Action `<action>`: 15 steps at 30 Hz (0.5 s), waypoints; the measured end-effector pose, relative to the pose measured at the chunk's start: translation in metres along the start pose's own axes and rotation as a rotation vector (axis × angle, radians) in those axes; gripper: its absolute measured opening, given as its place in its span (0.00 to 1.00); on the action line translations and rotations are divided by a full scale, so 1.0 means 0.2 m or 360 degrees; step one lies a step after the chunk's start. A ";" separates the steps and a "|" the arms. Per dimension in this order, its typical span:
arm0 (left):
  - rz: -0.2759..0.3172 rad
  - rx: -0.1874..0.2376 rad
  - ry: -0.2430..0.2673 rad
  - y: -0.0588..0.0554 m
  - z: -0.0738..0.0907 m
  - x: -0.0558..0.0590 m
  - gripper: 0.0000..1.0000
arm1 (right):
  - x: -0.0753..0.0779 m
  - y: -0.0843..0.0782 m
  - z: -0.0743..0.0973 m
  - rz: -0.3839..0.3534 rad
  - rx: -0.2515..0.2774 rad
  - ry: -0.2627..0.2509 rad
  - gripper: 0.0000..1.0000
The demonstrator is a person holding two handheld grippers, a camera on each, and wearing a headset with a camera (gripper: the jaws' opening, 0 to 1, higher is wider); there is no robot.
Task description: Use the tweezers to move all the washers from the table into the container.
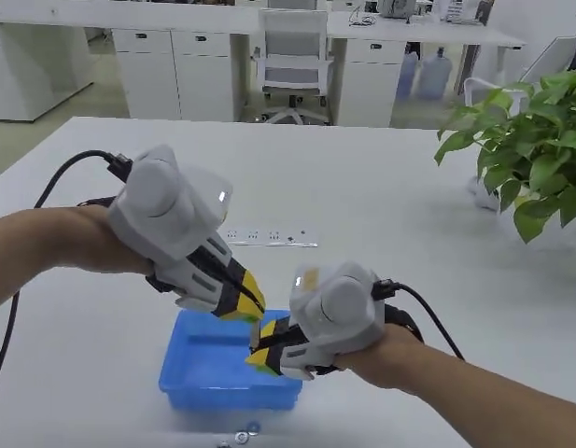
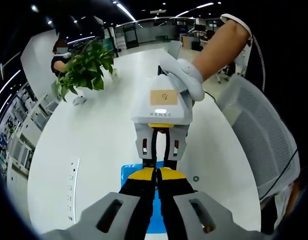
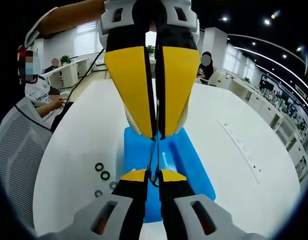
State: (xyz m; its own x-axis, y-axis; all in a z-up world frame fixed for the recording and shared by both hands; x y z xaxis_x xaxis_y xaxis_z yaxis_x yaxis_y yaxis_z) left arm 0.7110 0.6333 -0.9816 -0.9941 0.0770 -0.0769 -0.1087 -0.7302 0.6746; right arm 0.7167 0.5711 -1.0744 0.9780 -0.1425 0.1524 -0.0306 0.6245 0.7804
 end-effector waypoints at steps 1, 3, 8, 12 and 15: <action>0.0007 0.0001 -0.0001 -0.01 -0.01 0.00 0.05 | 0.01 -0.01 -0.01 -0.0006 -0.0009 0.0000 0.09; 0.0022 0.0004 -0.0003 -0.02 -0.02 -0.01 0.05 | 0.01 -0.02 -0.02 -0.0011 -0.0016 0.0007 0.09; 0.0041 0.0004 -0.0006 -0.06 -0.05 -0.03 0.05 | 0.02 -0.05 -0.05 -0.0017 -0.0042 0.0023 0.09; 0.0054 0.0010 -0.0010 -0.08 -0.07 -0.04 0.05 | 0.03 -0.08 -0.06 -0.0006 -0.0064 0.0031 0.09; 0.0060 0.0012 -0.0009 -0.10 -0.08 -0.05 0.05 | 0.04 -0.09 -0.07 -0.0013 -0.0074 0.0030 0.10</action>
State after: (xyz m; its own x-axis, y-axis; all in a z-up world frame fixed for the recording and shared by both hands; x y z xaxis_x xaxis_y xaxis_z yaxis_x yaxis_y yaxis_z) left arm 0.7222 0.6357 -1.0056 -0.9974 0.0537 -0.0471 -0.0714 -0.7275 0.6823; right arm 0.7288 0.5695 -1.0969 0.9819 -0.1334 0.1345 -0.0136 0.6585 0.7525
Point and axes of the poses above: the centre of the closed fingertips' face, and the gripper's own axes: z roughly backward along the fingers, x roughly to its right, y roughly out of its top, the point moved 7 cm from there along z, roughly backward along the fingers, and after that the axes turned 4 degrees about -y, right-handed, at the moved point
